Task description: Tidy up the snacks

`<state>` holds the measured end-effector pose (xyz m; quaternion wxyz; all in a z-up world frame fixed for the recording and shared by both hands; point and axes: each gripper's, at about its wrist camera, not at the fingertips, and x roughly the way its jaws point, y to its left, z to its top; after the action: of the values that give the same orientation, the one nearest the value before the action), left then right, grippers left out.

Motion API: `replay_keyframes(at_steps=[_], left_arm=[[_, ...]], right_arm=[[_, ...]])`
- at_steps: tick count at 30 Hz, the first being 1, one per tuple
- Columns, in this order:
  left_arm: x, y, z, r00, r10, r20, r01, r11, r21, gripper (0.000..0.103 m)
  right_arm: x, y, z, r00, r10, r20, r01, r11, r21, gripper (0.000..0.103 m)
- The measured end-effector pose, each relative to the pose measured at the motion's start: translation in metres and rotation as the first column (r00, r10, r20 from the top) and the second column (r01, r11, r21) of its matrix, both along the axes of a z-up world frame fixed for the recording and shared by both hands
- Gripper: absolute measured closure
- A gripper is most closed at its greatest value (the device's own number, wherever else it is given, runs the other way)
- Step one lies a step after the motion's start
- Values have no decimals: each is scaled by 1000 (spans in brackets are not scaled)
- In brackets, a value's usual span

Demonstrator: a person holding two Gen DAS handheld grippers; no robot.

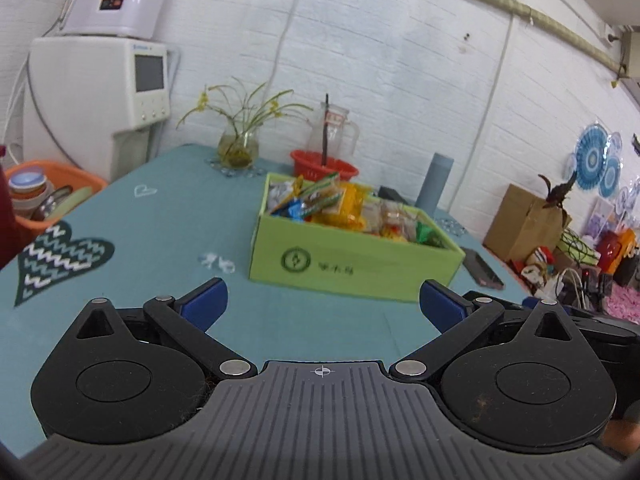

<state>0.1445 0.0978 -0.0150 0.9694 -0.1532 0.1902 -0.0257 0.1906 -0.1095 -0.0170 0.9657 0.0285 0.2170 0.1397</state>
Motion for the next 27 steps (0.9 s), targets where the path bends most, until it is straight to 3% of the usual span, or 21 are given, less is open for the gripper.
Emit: replay_keyframes(at_steps=[5,9,14,16,20,27], left_arm=[[-56,-10,-28,999,-19,-34,20,999,41,11],[-112,-20,-22,999,-39,34,36,997,66,12],[-166,-29,-7,987,-89,136,72,989,126,11],[-168,-36,-3,980,-129,149,105,982,157,11],[-161,-46,-2,981,-142,130,120,979,165,11],[-162,-45,-7,986,-114,121,90,978,188,11]], right_arm=[[-92,-9,-28,994,-111,-5,111,991,79,0],[-166,2,-24,971,-234,43,234,972,12,0],[-252,20,-21,949,-194,248,215,975,-60,0],[-262,23,-23,931,-234,282,266,961,-80,0],[-264,18,-31,928,-268,259,307,944,-121,0],[-253,-14,-40,940,-309,143,312,950,-4,0]])
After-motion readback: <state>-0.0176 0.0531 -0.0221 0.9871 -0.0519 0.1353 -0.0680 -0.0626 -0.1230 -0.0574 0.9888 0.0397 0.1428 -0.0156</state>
